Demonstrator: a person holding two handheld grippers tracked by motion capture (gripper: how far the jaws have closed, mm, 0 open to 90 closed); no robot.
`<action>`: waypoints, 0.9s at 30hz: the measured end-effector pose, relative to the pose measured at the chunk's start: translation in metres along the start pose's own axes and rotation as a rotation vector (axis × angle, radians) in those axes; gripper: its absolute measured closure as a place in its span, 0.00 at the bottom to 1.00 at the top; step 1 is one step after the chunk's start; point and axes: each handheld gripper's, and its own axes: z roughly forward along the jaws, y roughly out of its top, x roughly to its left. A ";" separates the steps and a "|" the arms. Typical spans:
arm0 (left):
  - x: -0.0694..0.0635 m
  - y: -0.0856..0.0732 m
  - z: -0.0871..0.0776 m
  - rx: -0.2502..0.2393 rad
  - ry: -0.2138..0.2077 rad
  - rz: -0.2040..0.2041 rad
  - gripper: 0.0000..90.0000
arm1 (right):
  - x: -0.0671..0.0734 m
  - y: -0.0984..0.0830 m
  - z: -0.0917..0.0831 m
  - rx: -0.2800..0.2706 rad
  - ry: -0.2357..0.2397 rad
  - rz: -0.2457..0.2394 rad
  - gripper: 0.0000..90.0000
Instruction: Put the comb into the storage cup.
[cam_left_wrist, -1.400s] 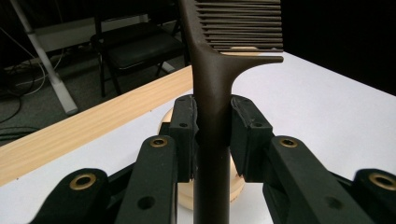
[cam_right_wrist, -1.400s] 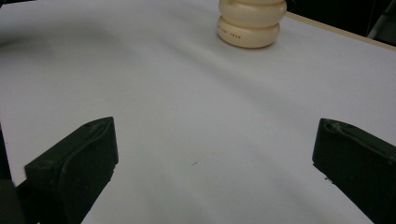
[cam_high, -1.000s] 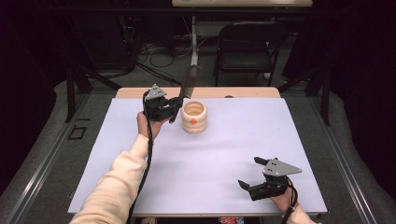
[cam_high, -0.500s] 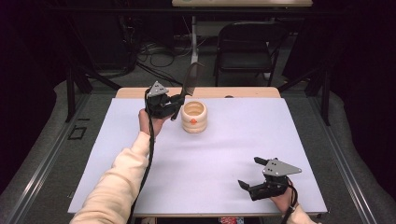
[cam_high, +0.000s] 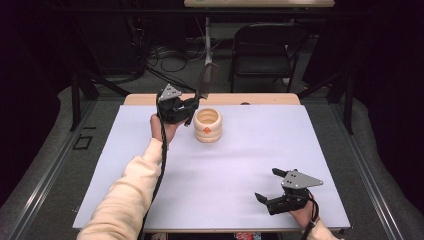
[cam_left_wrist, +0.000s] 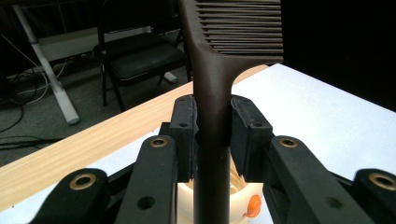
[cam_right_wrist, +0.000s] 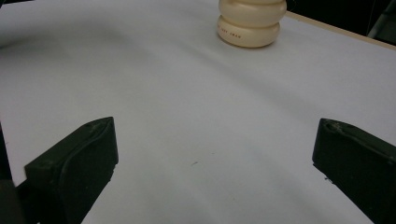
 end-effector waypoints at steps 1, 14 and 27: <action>0.000 0.000 0.000 0.001 0.000 0.003 0.80 | 0.000 0.000 0.000 0.001 -0.001 -0.001 0.00; 0.002 0.001 0.007 -0.010 0.009 -0.008 0.80 | 0.000 0.000 0.000 0.003 0.001 0.000 0.00; 0.001 0.004 0.013 -0.032 0.012 -0.014 0.80 | 0.000 0.000 0.000 0.004 0.000 0.001 0.00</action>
